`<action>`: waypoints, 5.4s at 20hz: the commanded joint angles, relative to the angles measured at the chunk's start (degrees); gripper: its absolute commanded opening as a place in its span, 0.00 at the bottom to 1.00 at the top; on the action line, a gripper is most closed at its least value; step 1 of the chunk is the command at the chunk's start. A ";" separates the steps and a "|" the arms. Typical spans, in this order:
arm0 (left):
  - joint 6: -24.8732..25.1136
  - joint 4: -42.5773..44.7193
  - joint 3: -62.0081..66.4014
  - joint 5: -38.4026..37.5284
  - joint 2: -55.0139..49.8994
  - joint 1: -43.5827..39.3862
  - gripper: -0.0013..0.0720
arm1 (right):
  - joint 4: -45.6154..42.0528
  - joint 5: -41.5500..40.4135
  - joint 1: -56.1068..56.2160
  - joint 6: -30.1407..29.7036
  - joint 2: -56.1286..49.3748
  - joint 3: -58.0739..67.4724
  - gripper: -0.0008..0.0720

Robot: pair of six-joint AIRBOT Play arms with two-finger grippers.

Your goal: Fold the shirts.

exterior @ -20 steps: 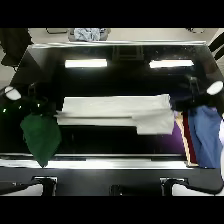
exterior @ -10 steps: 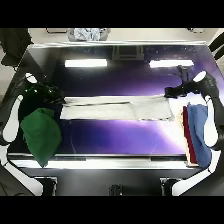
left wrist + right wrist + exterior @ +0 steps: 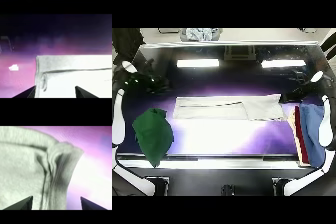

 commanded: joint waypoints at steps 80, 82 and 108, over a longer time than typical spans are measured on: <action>4.70 -6.45 -13.46 14.78 28.87 -7.10 0.06 | 28.70 -11.28 19.85 13.66 3.34 -21.00 0.82; 4.50 -6.45 -13.46 14.75 28.87 -7.10 0.06 | 33.70 -11.58 20.44 10.80 2.14 -21.00 0.61; 4.76 -6.45 -13.46 15.23 26.75 -7.10 0.07 | 29.49 20.02 -40.00 15.67 25.51 11.45 0.07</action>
